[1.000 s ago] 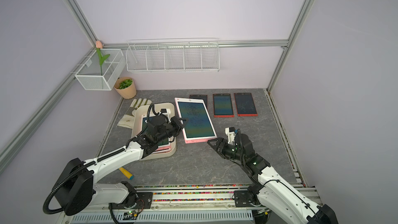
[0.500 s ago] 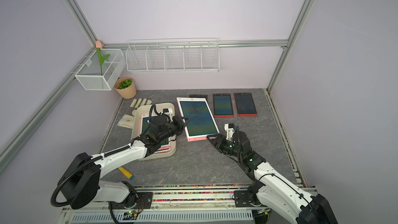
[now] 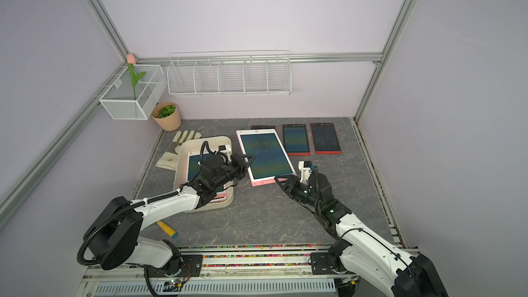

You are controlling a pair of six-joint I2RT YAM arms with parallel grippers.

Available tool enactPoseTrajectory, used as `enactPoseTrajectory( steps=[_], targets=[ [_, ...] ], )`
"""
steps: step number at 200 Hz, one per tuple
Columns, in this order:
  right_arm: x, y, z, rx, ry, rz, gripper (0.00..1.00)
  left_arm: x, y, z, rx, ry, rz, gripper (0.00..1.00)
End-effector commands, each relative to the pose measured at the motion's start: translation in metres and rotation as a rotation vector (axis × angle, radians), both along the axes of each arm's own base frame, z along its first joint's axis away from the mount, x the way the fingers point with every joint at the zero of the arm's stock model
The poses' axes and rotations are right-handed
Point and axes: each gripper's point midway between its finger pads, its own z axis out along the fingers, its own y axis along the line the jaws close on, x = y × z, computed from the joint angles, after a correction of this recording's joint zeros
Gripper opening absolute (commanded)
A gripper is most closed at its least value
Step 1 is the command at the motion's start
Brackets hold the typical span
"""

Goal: Take out the writing tablet from the storage box
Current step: Place the writing tablet at the center of the board.

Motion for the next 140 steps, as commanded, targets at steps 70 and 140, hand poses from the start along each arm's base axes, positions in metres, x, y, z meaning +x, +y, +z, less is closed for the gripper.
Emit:
enactPoseTrajectory(
  steps=[70,140],
  targets=[
    [0.019,-0.014,0.051,0.080,-0.117,-0.111,0.38,-0.023,-0.033,-0.014,-0.034,0.011,-0.129,0.00],
    [0.025,-0.017,0.065,0.106,-0.146,-0.137,0.34,-0.032,-0.062,-0.042,-0.008,0.052,-0.201,0.00]
  ],
)
